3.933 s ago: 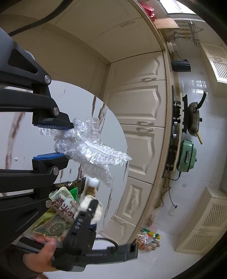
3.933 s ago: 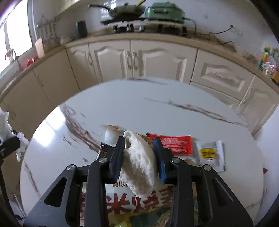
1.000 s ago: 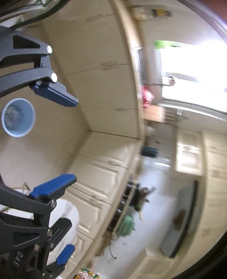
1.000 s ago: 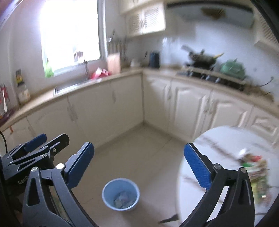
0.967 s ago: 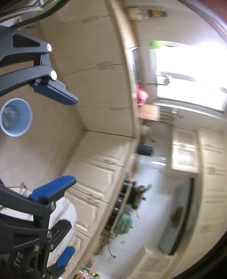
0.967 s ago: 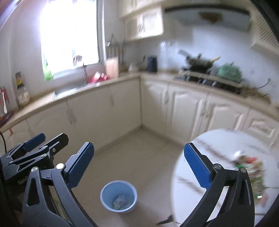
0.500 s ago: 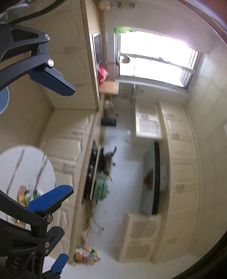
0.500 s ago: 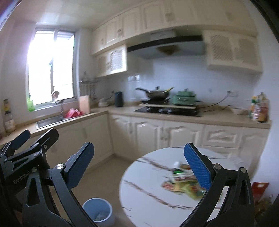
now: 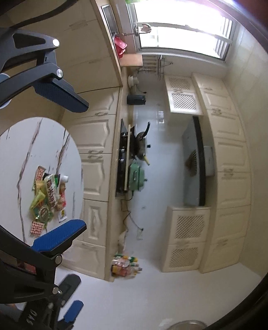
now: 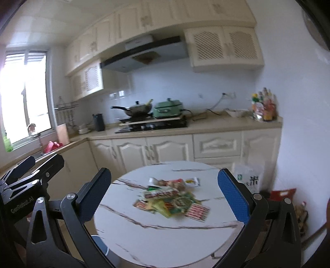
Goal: Collect trash
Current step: 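Move both tools back to the table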
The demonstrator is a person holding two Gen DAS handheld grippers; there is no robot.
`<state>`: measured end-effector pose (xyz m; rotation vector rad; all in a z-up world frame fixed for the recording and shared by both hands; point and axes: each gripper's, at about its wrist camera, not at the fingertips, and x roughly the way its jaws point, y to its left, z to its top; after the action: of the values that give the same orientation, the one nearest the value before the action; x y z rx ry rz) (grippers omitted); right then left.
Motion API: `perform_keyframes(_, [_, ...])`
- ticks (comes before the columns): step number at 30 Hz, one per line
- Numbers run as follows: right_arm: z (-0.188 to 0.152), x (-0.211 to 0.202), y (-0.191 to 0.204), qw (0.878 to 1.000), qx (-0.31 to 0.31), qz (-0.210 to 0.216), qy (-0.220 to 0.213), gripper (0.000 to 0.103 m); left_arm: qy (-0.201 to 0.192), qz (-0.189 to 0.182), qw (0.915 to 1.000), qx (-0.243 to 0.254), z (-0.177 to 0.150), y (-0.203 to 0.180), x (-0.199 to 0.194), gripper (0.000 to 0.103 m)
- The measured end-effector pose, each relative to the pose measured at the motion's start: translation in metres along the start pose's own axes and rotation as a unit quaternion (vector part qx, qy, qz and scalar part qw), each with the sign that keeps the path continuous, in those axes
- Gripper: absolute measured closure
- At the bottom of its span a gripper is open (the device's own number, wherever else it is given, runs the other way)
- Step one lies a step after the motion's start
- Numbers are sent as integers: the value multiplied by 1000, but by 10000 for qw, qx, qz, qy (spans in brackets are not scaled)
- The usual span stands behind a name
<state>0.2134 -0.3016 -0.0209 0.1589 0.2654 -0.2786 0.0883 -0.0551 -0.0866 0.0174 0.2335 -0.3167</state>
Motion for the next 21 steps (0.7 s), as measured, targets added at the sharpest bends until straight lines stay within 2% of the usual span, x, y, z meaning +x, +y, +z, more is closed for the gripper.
perform_keyframes(4, [-7, 10, -28, 9997, 140, -162, 109, 0, 222, 130, 9995, 163, 29, -7, 30, 1])
perform_keyframes(7, [-18, 29, -46, 9988, 204, -323, 319, 0, 554, 180, 9981, 183, 64, -28, 112, 1])
perform_keyframes(10, [-34, 58, -62, 9966, 201, -430, 678, 0, 908, 187, 9955, 175, 67, -33, 151, 1])
perform_keyframes(14, [-65, 109, -76, 9885, 160, -562, 1394, 0, 1344, 131, 9906, 234, 74, -43, 207, 1])
perform_keyframes(17, [-91, 144, -85, 9806, 209, -527, 1877, 0, 1812, -33, 9830, 307, 70, -49, 248, 1])
perform_keyframes(21, [-110, 179, -96, 9742, 303, -500, 2179, 0, 2242, -78, 9732, 511, 61, -60, 294, 1])
